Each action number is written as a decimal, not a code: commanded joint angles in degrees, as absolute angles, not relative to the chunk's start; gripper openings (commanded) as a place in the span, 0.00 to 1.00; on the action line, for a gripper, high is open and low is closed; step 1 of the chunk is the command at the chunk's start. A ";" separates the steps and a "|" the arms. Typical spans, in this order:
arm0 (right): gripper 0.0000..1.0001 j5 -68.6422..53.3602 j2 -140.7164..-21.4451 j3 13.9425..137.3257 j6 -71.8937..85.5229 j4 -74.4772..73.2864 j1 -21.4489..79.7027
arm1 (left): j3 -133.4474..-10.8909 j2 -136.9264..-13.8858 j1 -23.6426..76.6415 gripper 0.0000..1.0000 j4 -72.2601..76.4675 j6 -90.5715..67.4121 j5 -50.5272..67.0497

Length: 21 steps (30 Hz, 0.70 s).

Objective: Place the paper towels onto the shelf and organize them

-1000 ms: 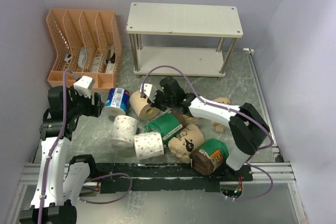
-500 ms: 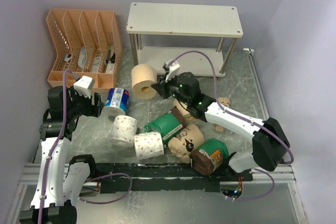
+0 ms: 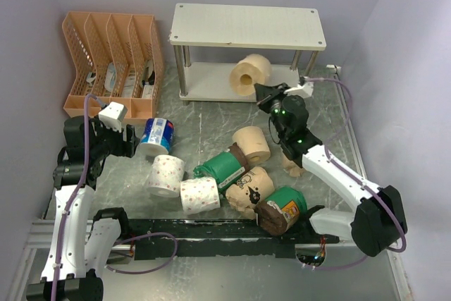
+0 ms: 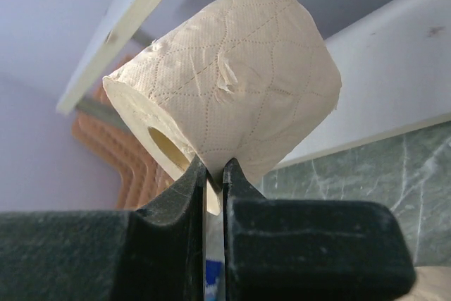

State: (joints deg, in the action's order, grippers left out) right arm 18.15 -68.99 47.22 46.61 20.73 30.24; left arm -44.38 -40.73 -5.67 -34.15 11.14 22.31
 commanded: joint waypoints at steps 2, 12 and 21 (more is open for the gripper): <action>0.00 24.33 -68.31 42.88 66.87 28.35 23.04 | -44.23 -40.43 -5.14 0.78 -33.49 11.51 23.01; 0.00 17.13 -79.50 40.40 90.12 37.98 12.59 | -44.32 -40.68 -4.42 0.77 -33.35 11.25 21.94; 0.00 11.44 -88.48 50.74 90.04 35.40 5.85 | -44.30 -41.29 -4.01 0.77 -33.22 10.90 20.42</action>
State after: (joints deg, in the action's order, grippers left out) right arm 13.74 -87.55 46.52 88.07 30.72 8.60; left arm -44.38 -41.36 -4.38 -34.15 11.11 21.26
